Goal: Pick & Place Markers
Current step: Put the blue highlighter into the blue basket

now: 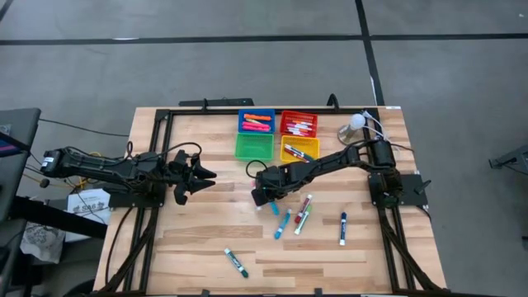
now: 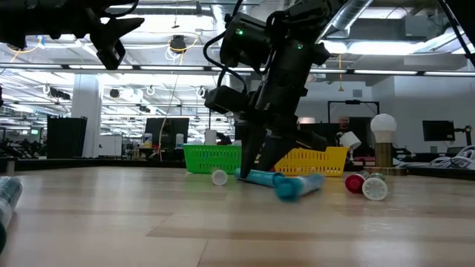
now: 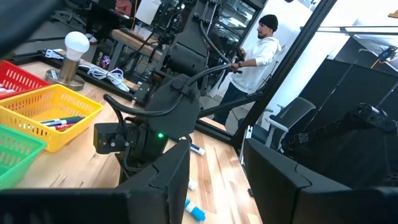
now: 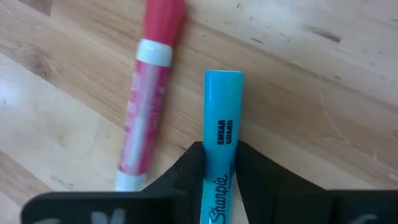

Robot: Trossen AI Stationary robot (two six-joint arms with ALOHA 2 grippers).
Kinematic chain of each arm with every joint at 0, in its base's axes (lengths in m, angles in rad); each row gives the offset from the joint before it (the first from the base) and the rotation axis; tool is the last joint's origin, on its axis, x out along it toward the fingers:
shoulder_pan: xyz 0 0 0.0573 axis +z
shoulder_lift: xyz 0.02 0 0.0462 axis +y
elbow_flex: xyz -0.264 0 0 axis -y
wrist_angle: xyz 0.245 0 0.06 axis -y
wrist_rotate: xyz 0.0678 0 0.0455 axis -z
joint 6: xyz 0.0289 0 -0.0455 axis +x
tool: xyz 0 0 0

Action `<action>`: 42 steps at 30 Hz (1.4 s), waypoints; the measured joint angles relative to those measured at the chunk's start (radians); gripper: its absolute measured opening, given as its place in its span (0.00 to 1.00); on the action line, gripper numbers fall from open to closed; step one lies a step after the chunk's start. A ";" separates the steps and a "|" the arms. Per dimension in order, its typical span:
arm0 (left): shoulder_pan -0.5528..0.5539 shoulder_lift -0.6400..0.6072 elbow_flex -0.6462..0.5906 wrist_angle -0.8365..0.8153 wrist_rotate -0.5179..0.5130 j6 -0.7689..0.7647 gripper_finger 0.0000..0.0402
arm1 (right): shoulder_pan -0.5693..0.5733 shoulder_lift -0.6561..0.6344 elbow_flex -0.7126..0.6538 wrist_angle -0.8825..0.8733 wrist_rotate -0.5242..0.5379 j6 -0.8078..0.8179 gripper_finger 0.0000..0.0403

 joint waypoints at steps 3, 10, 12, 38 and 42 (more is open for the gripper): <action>0.000 0.000 0.000 0.000 0.000 0.000 0.37 | 0.000 -0.002 -0.001 0.001 0.000 -0.004 0.16; 0.000 0.000 0.000 0.000 0.000 0.000 0.37 | -0.005 -0.028 -0.003 0.009 0.020 -0.005 0.16; 0.000 0.000 0.000 0.000 0.000 0.000 0.37 | -0.007 -0.042 -0.005 0.002 0.039 -0.012 0.16; 0.000 0.000 0.000 0.000 0.000 0.000 0.37 | -0.050 -0.389 -0.002 0.099 -0.133 -0.438 0.16; 0.000 0.000 0.000 0.000 0.000 0.000 0.37 | -0.068 -0.435 -0.002 0.144 -0.276 -0.605 0.16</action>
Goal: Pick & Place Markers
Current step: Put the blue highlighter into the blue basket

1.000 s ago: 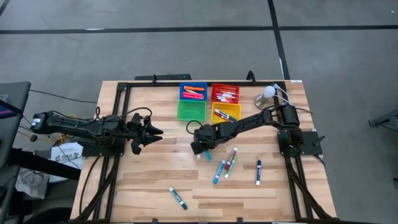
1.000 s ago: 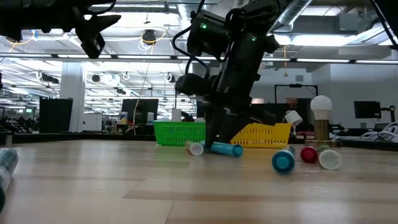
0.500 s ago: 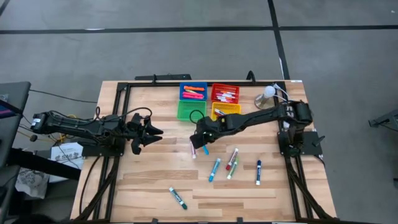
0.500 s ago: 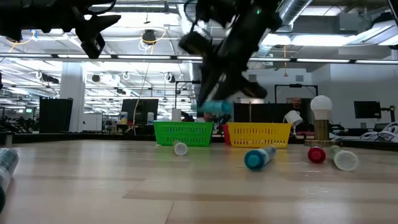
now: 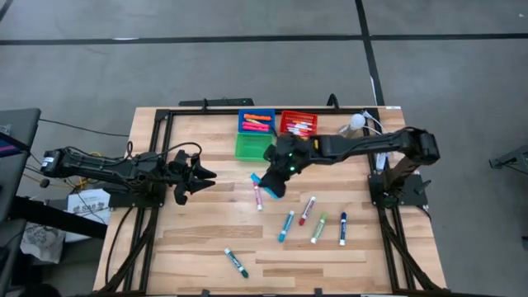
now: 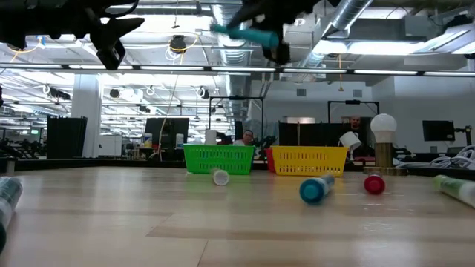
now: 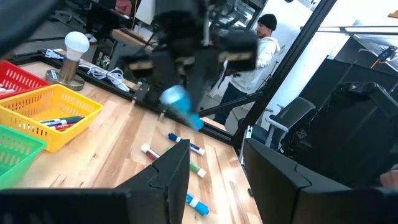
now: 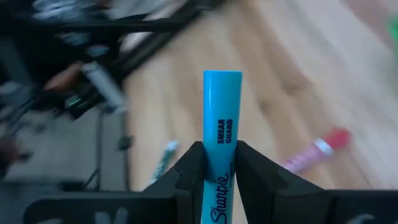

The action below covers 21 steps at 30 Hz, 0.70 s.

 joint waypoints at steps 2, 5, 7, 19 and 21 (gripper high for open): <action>0.000 0.000 0.000 0.000 0.000 0.000 0.37 | -0.001 -0.016 0.000 0.042 -0.079 -0.064 0.16; 0.000 0.000 0.000 0.000 0.000 0.000 0.37 | 0.000 -0.026 0.001 0.108 -0.180 -0.129 0.16; 0.000 0.000 0.000 0.000 0.000 0.000 0.37 | 0.002 -0.027 0.001 0.154 -0.233 -0.150 0.16; 0.000 0.000 0.000 0.004 0.000 0.000 0.37 | 0.002 -0.026 0.001 0.182 -0.208 -0.160 0.16; 0.000 0.000 0.000 0.007 0.000 0.000 0.37 | 0.004 -0.026 0.001 0.184 -0.124 -0.141 0.16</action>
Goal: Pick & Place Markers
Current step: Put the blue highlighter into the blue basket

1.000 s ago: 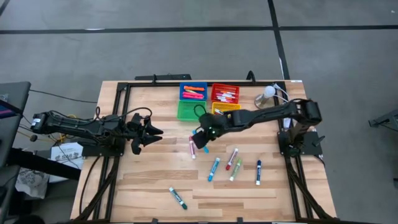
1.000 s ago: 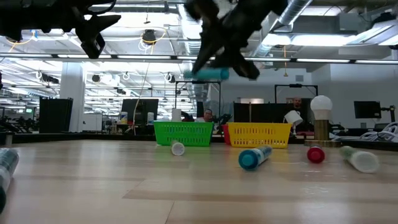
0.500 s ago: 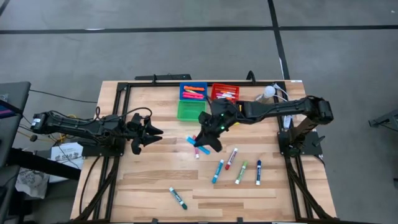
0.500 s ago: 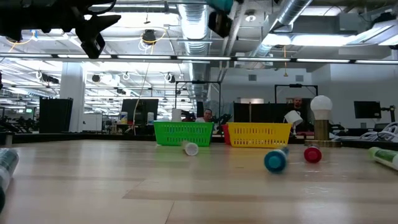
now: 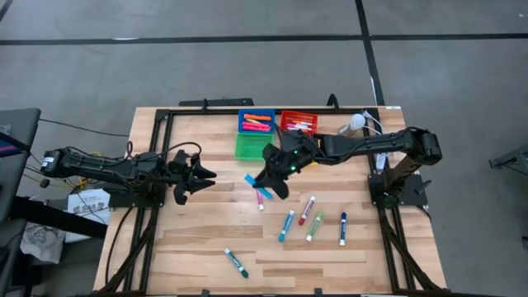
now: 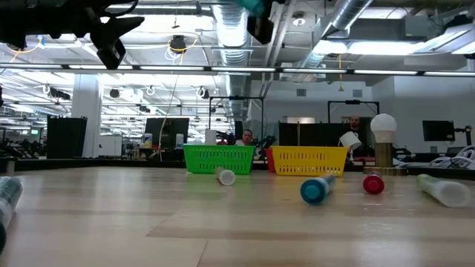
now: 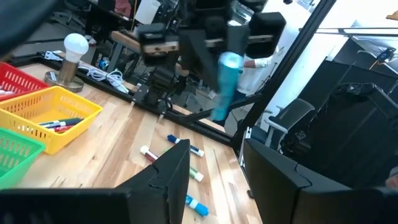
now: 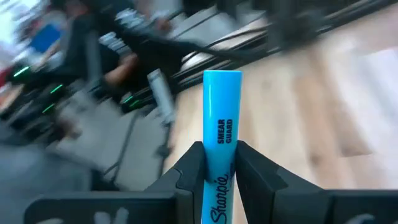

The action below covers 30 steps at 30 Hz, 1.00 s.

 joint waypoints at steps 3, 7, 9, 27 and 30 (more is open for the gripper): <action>0.000 0.000 0.000 0.015 0.000 -0.003 0.37 | 0.006 0.000 0.000 0.003 0.141 0.024 0.16; 0.000 0.000 0.000 0.071 -0.029 -0.003 0.37 | 0.017 0.001 0.000 0.056 0.241 0.051 0.16; 0.000 0.000 0.000 0.106 -0.055 -0.003 0.37 | 0.018 0.001 0.000 0.110 0.254 0.075 0.16; 0.000 0.296 0.003 0.567 -0.125 -0.125 0.37 | 0.009 0.002 0.000 0.290 0.398 0.203 0.16; 0.005 0.362 0.030 0.595 -0.133 -0.138 0.41 | 0.015 0.002 0.000 0.290 0.397 0.204 0.16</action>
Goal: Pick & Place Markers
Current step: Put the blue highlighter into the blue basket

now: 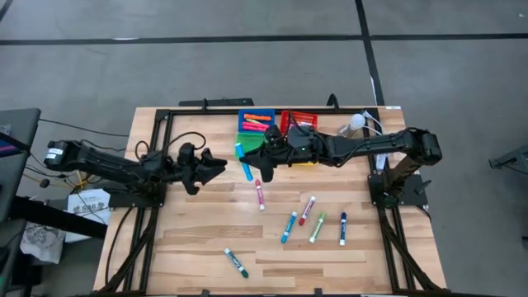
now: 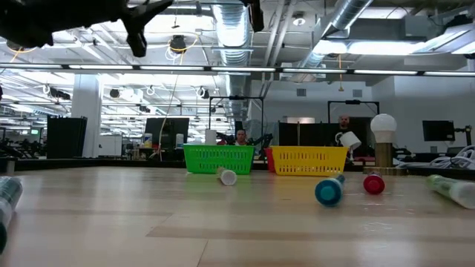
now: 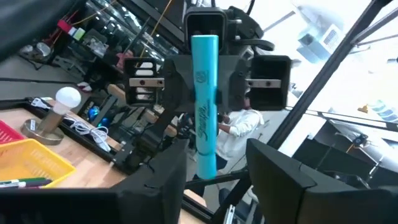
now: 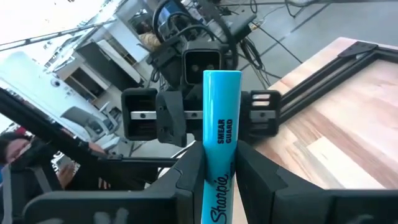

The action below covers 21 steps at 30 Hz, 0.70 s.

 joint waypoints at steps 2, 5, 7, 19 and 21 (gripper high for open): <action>0.001 0.041 0.031 0.005 0.000 -0.002 0.45 | 0.004 0.000 0.000 0.000 0.000 0.009 0.16; 0.001 0.102 0.085 0.004 -0.001 0.001 0.54 | 0.009 0.000 0.000 -0.003 -0.003 0.014 0.16; 0.001 0.141 0.120 0.006 -0.001 0.005 0.59 | 0.010 0.000 0.000 -0.014 -0.003 0.014 0.16; 0.001 0.257 0.215 0.003 -0.002 0.007 0.67 | 0.022 0.000 0.000 -0.034 -0.030 0.014 0.16; 0.001 0.270 0.222 0.003 -0.002 0.008 0.67 | 0.022 0.000 0.000 -0.034 -0.042 0.014 0.16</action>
